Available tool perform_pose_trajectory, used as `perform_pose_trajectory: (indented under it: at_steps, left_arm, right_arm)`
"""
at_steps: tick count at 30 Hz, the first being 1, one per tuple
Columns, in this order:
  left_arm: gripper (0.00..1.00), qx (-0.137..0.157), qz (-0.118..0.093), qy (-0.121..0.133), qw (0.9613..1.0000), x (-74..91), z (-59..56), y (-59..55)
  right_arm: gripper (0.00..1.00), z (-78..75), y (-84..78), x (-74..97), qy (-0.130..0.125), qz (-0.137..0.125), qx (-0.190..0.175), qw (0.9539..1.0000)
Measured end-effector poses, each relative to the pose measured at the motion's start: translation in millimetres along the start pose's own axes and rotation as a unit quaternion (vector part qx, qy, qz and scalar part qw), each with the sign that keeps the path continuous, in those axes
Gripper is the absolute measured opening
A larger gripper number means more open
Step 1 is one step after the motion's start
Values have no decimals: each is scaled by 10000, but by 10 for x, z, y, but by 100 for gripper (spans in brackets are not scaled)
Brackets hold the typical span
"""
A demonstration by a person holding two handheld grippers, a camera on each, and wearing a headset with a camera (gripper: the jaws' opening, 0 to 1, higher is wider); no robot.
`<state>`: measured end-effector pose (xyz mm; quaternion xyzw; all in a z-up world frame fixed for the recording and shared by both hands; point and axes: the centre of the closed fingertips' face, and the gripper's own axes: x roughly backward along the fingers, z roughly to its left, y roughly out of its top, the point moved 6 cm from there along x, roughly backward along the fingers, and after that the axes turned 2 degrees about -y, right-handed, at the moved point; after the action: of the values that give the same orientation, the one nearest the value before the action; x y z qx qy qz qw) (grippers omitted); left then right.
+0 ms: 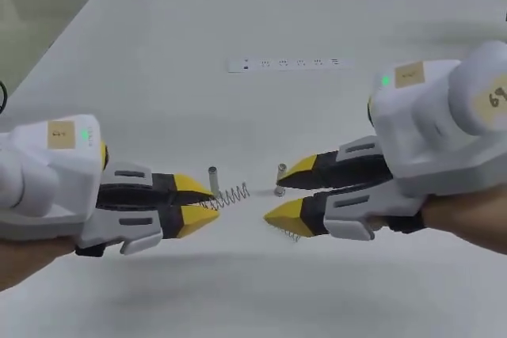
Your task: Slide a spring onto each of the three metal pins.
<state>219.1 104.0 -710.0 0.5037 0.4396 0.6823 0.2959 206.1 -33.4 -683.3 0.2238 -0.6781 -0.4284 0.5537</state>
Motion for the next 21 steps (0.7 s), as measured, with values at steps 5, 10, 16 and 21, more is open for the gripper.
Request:
perform_pose_trajectory:
  at_steps: [5,10,16,21]
  left_arm:
    - [2,-37,-21,-50,10000,-18,-25,28]
    - [2,-86,-35,-115,9999,-39,-63,58]
    - [2,-140,-79,-209,9997,-58,-105,93]
    - [2,-182,-116,-336,9992,-82,-161,123]
  right_arm:
    - [24,-13,-2,-34,24,28,8,10000]
    - [23,-44,35,-67,65,8,27,10000]
    - [23,-30,45,-118,184,43,77,9998]
    - [23,-24,5,-147,274,90,47,9996]
